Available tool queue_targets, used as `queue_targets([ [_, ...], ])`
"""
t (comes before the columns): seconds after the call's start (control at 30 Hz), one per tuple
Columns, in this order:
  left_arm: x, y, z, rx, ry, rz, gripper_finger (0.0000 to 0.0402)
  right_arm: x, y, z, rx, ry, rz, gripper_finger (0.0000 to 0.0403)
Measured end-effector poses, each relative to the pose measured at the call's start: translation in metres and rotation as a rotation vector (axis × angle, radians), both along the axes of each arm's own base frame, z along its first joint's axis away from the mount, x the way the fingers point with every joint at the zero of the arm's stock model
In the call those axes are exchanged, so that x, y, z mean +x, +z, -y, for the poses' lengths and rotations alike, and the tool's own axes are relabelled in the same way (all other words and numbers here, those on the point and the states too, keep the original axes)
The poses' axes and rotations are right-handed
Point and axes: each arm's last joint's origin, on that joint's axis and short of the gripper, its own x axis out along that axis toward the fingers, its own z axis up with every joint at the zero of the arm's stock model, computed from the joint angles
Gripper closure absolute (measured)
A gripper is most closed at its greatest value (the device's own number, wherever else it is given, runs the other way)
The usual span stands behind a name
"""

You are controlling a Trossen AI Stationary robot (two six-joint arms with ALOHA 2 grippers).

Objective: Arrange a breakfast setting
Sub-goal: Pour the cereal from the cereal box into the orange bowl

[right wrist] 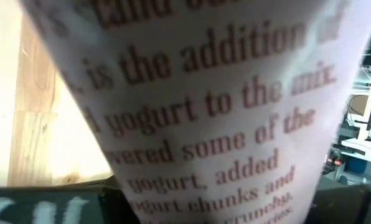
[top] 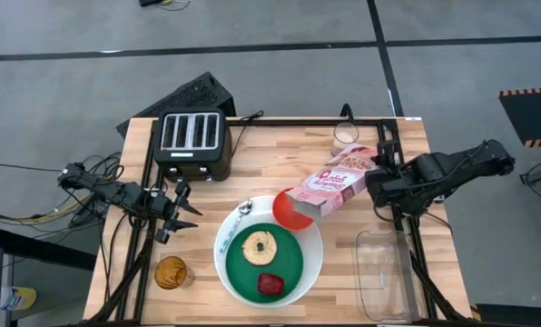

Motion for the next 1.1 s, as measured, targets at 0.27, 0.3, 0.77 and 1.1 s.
queue_targets([
  [0.27,0.000,0.000,0.000,0.000,0.000,0.000,0.0258,0.007,-0.004,-0.002,-0.014,0.035,-0.066,0.0206],
  [0.3,0.000,0.000,0.000,0.000,0.000,0.000,0.0258,0.009,-0.005,-0.003,-0.017,0.040,-0.076,0.0206],
  [0.77,0.000,0.000,0.000,0.000,0.000,0.000,0.0258,0.022,-0.012,-0.008,-0.072,0.097,-0.175,0.0206],
  [1.1,0.000,0.000,0.000,0.000,0.000,0.000,0.0258,0.022,0.002,-0.014,-0.101,0.144,-0.123,0.0206],
])
